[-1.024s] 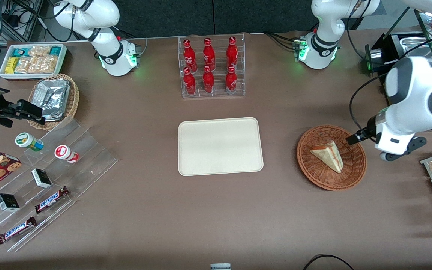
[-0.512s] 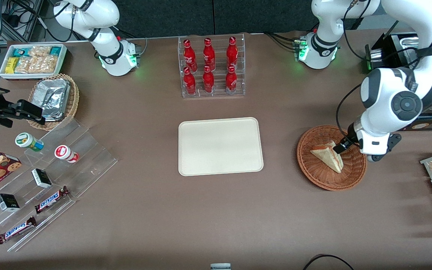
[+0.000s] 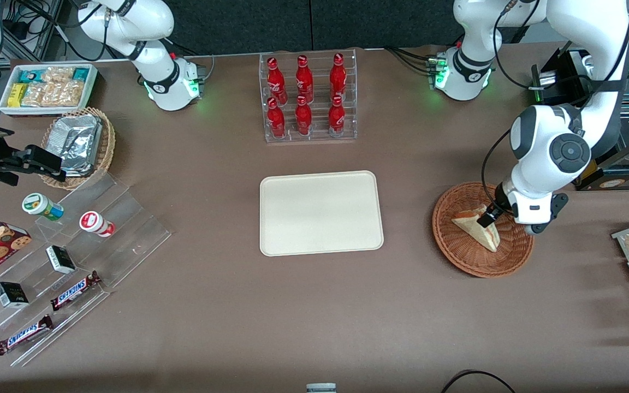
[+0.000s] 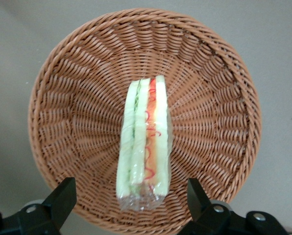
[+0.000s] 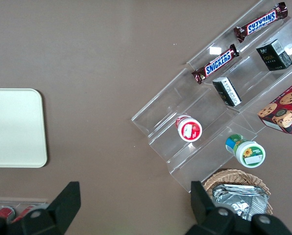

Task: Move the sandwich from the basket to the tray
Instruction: 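Lower the open left gripper over the wrapped sandwich in the basket, then close the left gripper on the sandwich's upright edge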

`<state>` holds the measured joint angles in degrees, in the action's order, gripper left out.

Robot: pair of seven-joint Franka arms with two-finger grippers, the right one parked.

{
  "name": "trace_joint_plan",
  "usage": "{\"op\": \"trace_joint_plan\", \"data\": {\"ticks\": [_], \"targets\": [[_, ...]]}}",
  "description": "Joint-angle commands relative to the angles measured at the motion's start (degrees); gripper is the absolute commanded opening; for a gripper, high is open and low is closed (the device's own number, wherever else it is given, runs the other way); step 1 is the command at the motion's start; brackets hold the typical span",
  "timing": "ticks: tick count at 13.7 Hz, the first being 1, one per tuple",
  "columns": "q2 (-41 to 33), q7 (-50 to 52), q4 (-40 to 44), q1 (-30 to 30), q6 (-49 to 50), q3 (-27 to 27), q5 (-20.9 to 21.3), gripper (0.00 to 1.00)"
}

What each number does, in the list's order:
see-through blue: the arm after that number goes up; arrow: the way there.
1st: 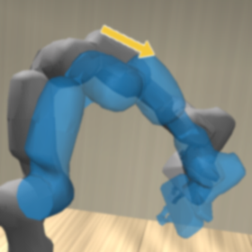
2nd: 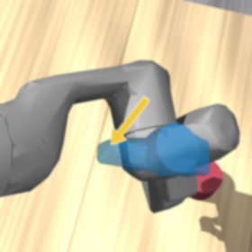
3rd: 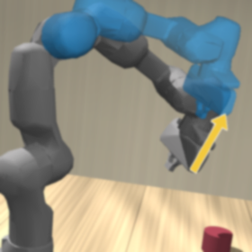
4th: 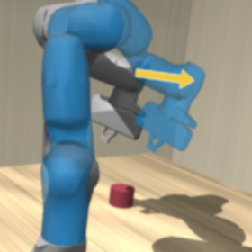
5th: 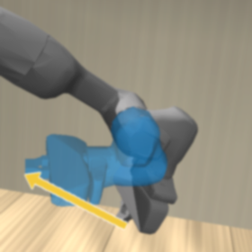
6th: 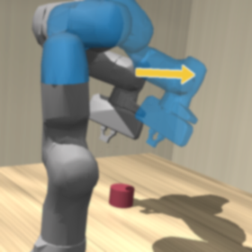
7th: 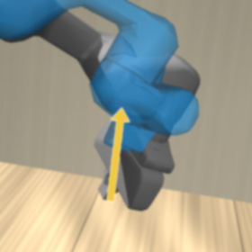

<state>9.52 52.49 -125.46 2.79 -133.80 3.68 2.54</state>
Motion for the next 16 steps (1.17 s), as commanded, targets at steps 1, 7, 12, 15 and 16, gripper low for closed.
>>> {"op": "trace_joint_plan", "data": {"ticks": [1,7,12,15,16], "targets": [[1.37,1.38,-0.58,0.19,-3.21,0.28,-0.25,1.0],[3.57,1.73,-0.93,0.19,-5.41,0.98,-0.25,1.0],[5.24,1.73,-1.45,0.19,-7.16,0.98,-0.08,1.0],[6.21,1.73,-1.45,0.11,-7.61,0.98,-0.08,0.83],[6.3,1.73,-1.46,-0.07,-7.44,0.98,-0.08,0.64]]}}
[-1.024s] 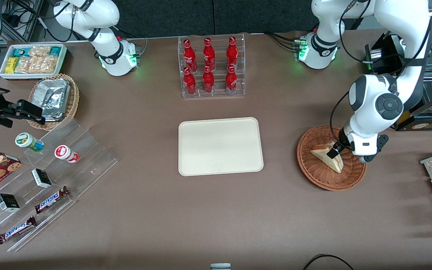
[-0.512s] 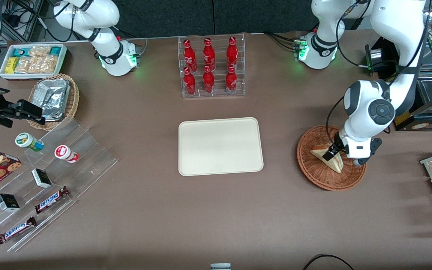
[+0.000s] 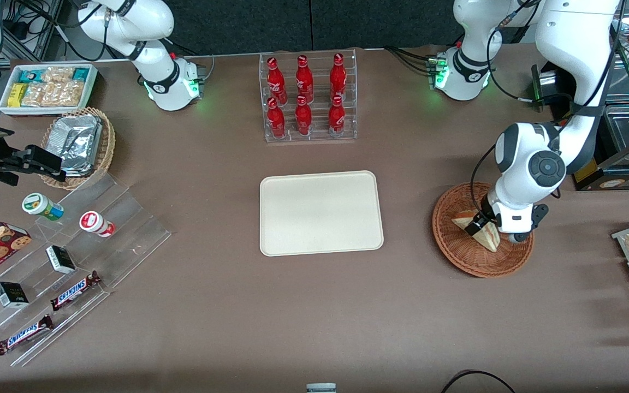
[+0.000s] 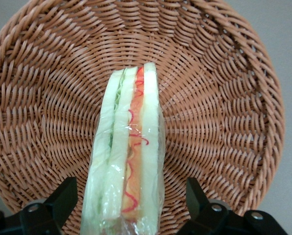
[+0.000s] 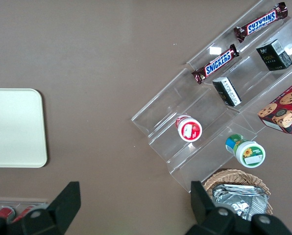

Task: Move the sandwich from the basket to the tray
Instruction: 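Close the left gripper on the sandwich's upright edge, then lift the sandwich and carry it over the white tray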

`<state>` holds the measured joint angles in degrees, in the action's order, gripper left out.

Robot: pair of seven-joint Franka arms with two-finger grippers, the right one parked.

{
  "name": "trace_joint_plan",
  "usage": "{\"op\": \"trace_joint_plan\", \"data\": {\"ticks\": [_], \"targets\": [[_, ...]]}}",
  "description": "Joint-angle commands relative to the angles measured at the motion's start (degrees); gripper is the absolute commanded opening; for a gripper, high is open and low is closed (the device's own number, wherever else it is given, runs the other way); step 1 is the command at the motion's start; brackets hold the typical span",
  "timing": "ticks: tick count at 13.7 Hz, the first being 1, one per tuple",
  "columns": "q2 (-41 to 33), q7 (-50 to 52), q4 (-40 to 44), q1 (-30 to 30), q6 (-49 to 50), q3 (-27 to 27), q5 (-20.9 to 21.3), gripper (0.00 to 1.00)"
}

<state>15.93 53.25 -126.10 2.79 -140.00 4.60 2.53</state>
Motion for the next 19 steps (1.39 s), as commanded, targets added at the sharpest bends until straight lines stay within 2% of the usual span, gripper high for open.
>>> {"op": "trace_joint_plan", "data": {"ticks": [1,3,5,7,12,15,19], "targets": [[0.15,0.98,-0.72,-0.15,-1.24,0.05,-0.07,0.5],[0.42,0.98,-0.55,-0.15,-0.89,0.05,-0.07,0.31],[-0.02,1.68,0.07,-0.07,0.16,0.05,-0.16,0.21],[-0.64,1.95,2.69,0.2,5.23,0.14,0.02,0.2],[-3.8,1.24,16.82,0.29,29.74,3.73,0.63,0.21],[-2.75,3.43,27.29,0.29,38.73,10.4,0.55,0.22],[-0.3,3.88,31.35,0.37,39.28,21.47,0.81,0.24]]}}
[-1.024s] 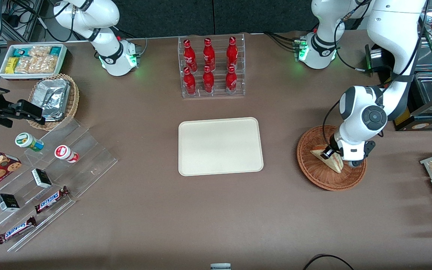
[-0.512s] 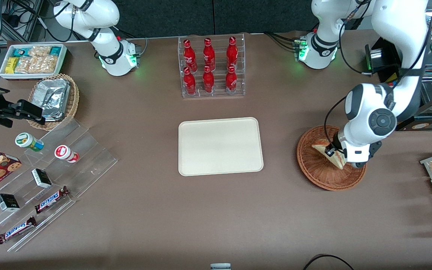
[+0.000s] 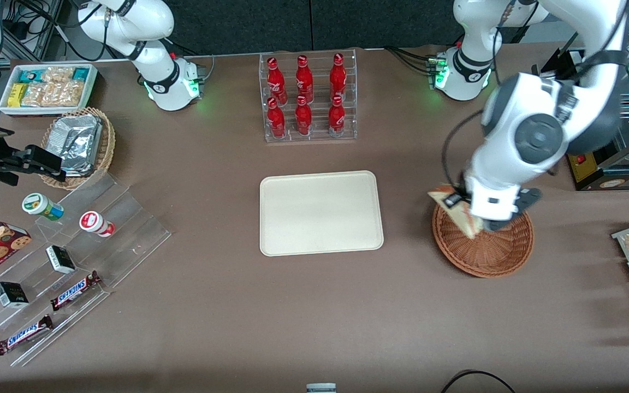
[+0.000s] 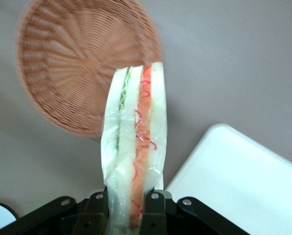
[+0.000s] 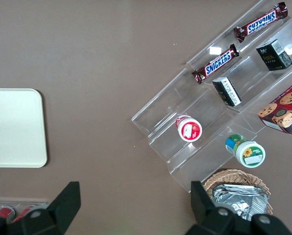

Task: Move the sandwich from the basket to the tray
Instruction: 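Lift the sandwich and carry it over the white tray, then lower the sandwich onto the tray and open the left gripper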

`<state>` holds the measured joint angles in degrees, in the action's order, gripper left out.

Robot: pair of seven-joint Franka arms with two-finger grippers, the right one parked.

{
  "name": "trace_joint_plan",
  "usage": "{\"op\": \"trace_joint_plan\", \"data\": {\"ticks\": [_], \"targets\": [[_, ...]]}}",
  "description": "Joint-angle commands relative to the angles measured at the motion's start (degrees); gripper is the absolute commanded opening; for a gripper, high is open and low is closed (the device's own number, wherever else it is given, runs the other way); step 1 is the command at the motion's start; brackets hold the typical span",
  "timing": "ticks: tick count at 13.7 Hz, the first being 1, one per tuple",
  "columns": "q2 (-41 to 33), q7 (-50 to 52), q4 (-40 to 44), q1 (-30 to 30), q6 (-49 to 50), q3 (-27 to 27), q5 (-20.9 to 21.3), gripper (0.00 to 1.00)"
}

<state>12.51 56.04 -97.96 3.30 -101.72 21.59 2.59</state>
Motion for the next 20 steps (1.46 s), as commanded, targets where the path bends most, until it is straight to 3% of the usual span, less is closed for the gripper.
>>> {"op": "trace_joint_plan", "data": {"ticks": [1,4,7,11,20], "targets": [[4.97,1.09,4.61,1.78,0.91,5.82,1.97,0.24],[13.56,1.0,11.98,10.47,1.0,5.75,4.17,0.24],[21.13,2.48,16.56,16.72,-0.14,5.66,9.7,0.22],[28.0,4.34,18.6,21.74,-6.46,5.48,14.62,0.22],[35.39,5.66,19.56,27.02,-12.19,4.52,18.59,0.22]]}}
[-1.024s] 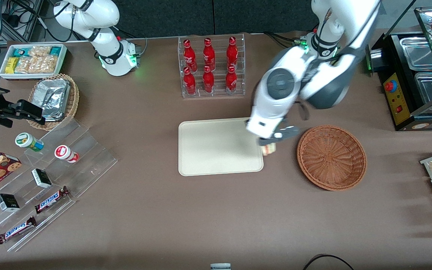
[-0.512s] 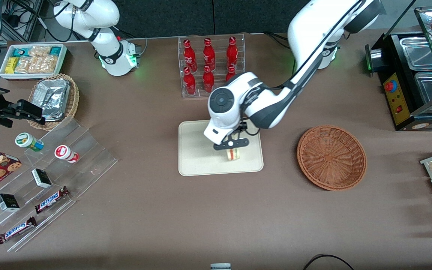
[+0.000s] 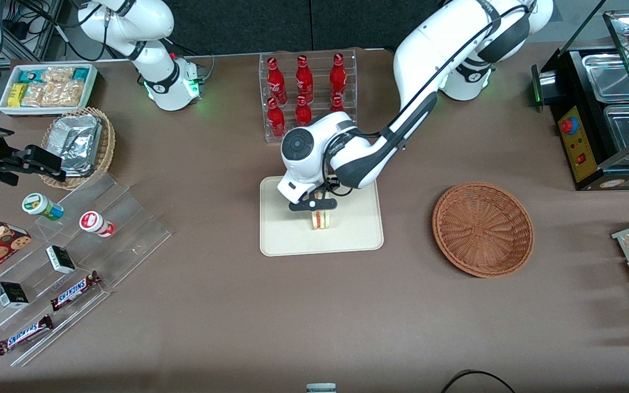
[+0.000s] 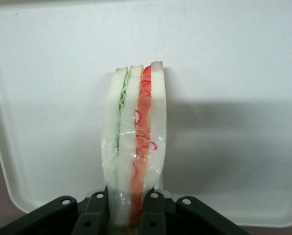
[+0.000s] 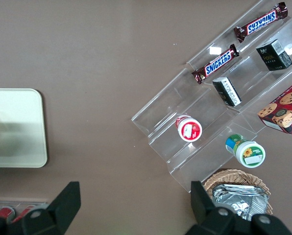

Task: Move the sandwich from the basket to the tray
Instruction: 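Lower the sandwich onto the tray and open the left gripper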

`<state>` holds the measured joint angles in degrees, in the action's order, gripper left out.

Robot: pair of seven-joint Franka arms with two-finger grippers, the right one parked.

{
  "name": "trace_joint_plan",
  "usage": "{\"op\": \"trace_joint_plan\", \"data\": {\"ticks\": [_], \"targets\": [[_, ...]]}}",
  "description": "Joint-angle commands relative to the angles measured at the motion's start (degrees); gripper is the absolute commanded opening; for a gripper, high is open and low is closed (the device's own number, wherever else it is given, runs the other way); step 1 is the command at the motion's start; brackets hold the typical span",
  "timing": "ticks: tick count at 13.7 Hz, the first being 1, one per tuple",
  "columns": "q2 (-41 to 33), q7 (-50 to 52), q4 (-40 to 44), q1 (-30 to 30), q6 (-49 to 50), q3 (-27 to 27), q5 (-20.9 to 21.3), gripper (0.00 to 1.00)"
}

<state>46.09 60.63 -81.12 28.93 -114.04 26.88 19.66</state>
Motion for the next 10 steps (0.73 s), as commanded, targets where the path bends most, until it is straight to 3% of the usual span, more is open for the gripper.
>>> {"op": "trace_joint_plan", "data": {"ticks": [1,2,3,4,10], "targets": [[1.81,1.07,2.63,1.83,0.13,-0.95,1.61,0.22],[2.16,1.16,2.63,1.92,0.13,-1.21,1.52,0.35],[2.34,1.07,2.72,1.92,0.13,-1.3,1.61,0.76],[2.25,0.9,2.72,1.92,0.04,-1.3,1.61,0.99],[-2.84,4.82,5.52,1.13,7.49,-1.3,0.91,1.0]]}}
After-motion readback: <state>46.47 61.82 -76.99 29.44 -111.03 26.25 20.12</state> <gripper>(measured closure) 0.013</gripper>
